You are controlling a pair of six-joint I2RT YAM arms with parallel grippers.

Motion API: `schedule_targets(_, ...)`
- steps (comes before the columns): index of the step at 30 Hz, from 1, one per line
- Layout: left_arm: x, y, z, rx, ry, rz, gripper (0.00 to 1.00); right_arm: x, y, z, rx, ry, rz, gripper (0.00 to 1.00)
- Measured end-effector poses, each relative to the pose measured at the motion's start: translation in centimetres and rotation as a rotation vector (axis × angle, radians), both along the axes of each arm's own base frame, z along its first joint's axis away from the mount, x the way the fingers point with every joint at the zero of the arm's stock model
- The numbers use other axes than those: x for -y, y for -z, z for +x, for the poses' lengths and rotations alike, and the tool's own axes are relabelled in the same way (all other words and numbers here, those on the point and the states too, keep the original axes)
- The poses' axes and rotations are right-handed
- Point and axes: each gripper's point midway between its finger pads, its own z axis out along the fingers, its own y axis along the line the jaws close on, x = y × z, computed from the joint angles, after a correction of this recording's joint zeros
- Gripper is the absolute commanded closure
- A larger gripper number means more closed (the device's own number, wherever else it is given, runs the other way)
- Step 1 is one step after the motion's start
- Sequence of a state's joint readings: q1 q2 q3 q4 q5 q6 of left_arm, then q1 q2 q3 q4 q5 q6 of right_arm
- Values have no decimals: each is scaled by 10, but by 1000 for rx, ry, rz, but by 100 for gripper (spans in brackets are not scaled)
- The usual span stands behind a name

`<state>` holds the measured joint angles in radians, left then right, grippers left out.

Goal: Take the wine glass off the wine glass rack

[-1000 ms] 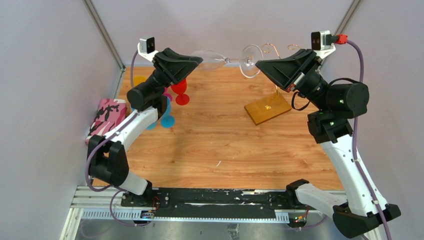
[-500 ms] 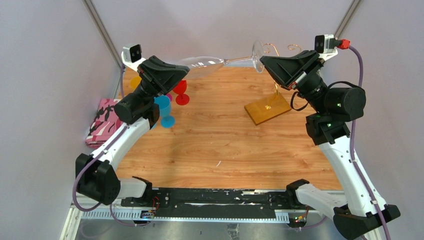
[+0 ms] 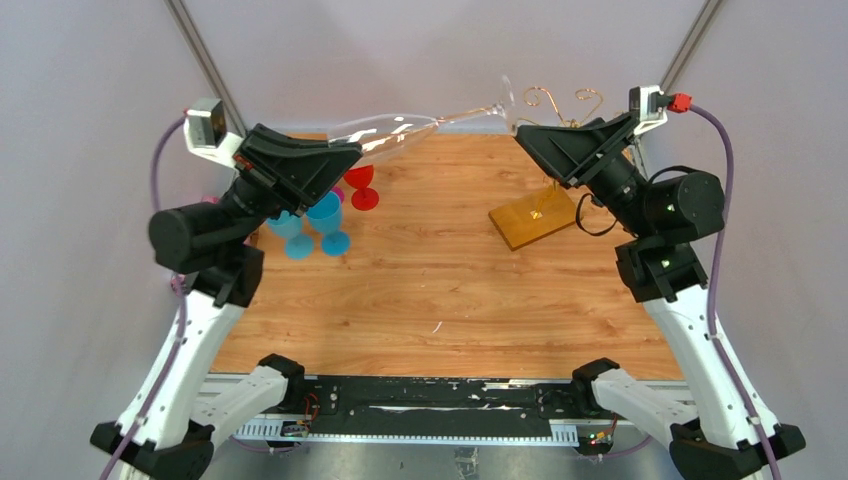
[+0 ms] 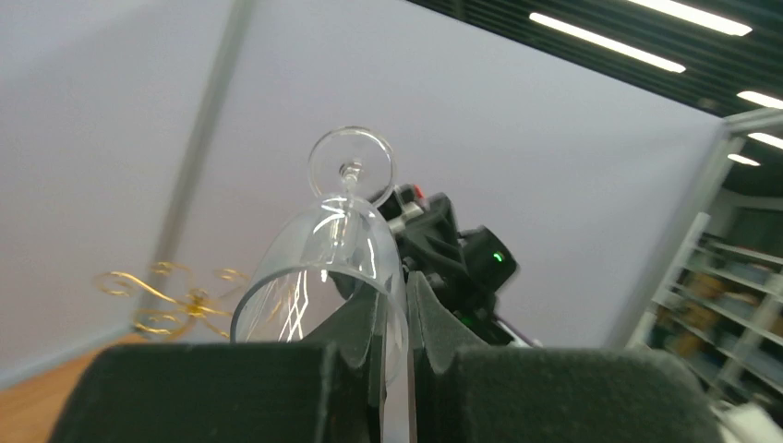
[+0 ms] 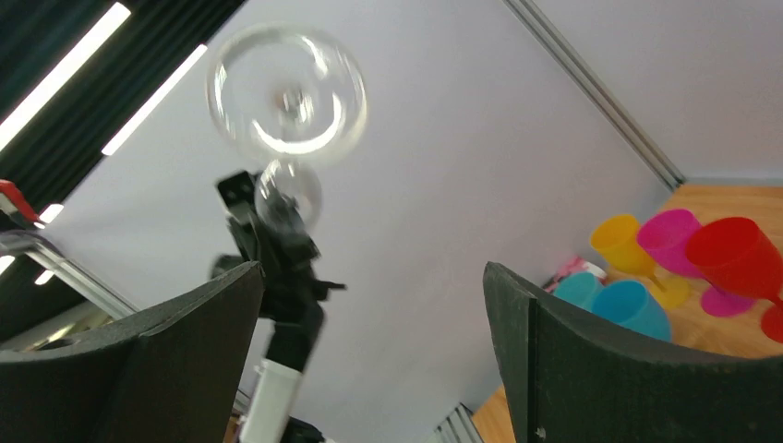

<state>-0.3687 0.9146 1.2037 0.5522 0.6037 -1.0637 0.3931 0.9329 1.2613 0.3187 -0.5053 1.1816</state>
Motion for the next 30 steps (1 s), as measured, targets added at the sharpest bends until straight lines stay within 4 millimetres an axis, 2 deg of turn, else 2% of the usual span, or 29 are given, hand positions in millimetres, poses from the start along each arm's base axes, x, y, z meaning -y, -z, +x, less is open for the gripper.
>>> schedule_targets(3,-19,-29,8,-19,-205,36,100,5,16,-6,-11,54,-80,3)
schedule_targets(5,-32,-40,20,-56,-341,84,100,13,27,-9,-18,117,-141,3)
schedule_targets(7,-40,-41,35,-97,-440,154,100,22,31,-9,-22,183,-193,3)
schedule_targets(9,-45,-28,59,-160,-533,239,100,32,32,-9,-15,255,-248,2)
schedule_targets(11,-46,2,87,-250,-599,343,100,41,32,-10,-4,311,-284,2)
schedule_targets(14,-45,70,127,-413,-662,543,100,54,35,-10,1,386,-340,1)
schedule_targets(16,-42,130,155,-541,-683,712,100,61,42,-6,-10,431,-386,1)
schedule_targets(19,-40,204,169,-684,-677,933,100,67,56,0,-39,474,-443,1)
schedule_targets(22,-39,242,165,-743,-655,1082,100,70,66,5,-64,495,-479,1)
schedule_targets(26,-40,262,165,-756,-658,1184,100,71,77,10,-83,505,-509,1)
schedule_targets(30,-41,288,176,-792,-668,1275,100,71,90,15,-109,507,-534,1)
